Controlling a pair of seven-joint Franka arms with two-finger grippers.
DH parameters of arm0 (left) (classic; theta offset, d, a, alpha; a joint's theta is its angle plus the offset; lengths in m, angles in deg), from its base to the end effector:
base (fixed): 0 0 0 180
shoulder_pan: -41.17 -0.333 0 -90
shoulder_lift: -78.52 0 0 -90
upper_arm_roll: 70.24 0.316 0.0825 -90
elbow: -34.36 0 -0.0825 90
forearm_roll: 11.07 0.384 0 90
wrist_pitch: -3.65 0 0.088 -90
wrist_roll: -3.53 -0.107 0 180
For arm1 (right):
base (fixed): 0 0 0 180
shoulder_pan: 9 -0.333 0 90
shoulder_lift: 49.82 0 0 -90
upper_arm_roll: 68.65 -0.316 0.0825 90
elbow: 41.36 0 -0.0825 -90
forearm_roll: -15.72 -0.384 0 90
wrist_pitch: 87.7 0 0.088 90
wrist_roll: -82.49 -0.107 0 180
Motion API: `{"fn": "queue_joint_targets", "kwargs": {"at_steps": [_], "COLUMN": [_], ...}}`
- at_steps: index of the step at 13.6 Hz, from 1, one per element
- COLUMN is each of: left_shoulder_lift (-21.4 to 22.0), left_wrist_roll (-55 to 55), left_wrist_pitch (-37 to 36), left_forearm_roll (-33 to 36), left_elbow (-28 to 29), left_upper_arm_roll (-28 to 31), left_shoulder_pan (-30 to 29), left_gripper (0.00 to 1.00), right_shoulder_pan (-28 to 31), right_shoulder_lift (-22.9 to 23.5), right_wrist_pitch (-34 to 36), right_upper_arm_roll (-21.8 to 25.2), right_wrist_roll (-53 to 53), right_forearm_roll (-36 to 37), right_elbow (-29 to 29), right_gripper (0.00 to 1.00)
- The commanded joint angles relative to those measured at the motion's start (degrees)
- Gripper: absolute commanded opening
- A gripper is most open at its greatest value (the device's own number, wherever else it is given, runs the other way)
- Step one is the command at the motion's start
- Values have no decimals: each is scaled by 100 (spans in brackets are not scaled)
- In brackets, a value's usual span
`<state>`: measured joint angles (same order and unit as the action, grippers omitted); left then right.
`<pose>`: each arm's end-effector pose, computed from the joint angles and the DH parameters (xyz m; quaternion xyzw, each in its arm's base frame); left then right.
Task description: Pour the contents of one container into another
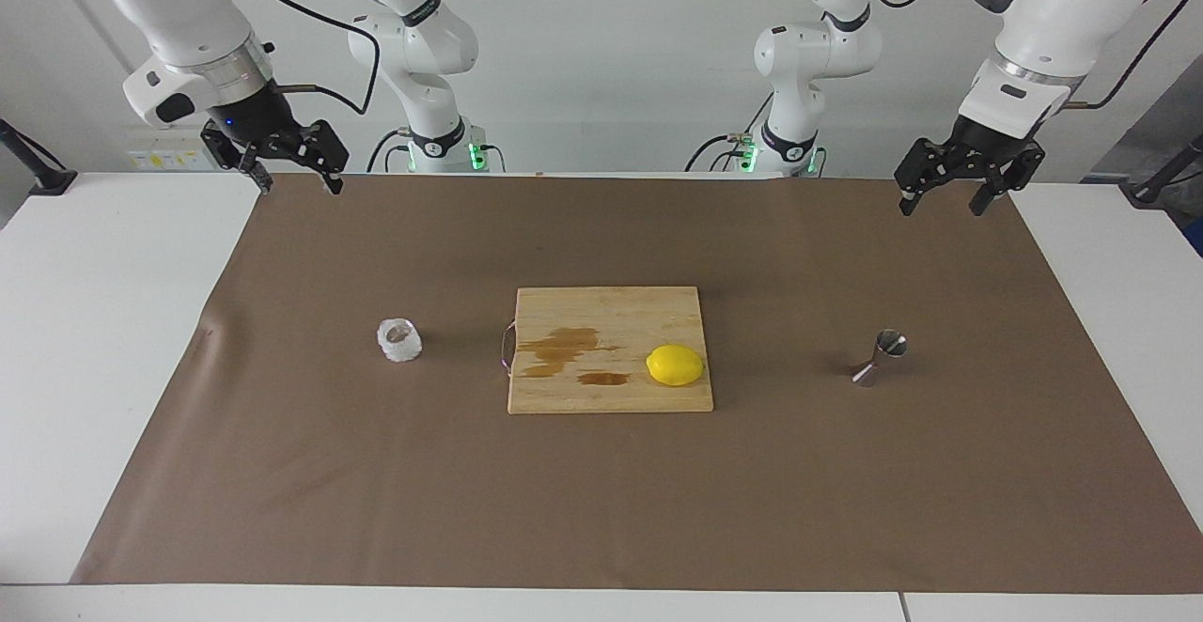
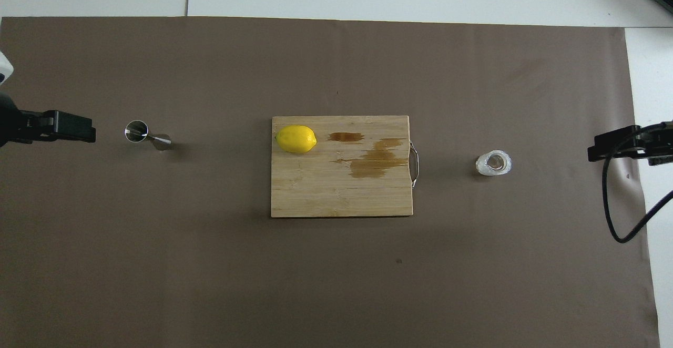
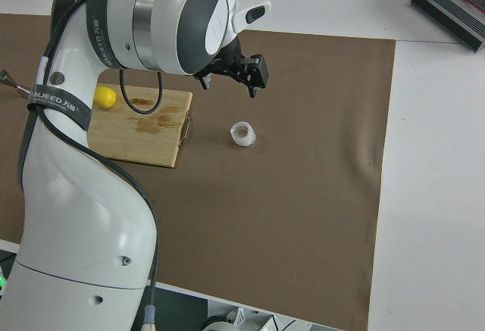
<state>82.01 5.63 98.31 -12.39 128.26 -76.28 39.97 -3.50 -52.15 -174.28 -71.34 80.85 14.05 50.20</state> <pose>0.5412 -0.0499 0.6328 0.9990 -0.0234 0.0363 0.0105 0.5350 -0.0224 0.6288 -0.9989 0.0383 0.0230 0.0138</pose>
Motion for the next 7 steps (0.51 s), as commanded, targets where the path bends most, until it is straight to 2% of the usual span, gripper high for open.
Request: {"fn": "queue_joint_targets", "kwargs": {"at_steps": [1, 7], "left_shoulder_lift": [3, 12], "left_wrist_roll": [-131, -79], "left_wrist_pitch": [-123, -176], "left_forearm_roll": [-70, -70], "left_elbow": [-56, -38], "left_upper_arm_roll": [-2, -2], "left_shoulder_pan": [-47, 15], "left_gripper": [100, 100], "right_shoulder_pan": [30, 30], "right_shoulder_lift": [-119, -119], "right_wrist_pitch": [0, -8], "right_upper_arm_roll": [-30, -30], "right_wrist_roll": [-91, -91], "right_forearm_roll": [71, 71], "right_elbow": [134, 134], "right_gripper": [100, 100]}}
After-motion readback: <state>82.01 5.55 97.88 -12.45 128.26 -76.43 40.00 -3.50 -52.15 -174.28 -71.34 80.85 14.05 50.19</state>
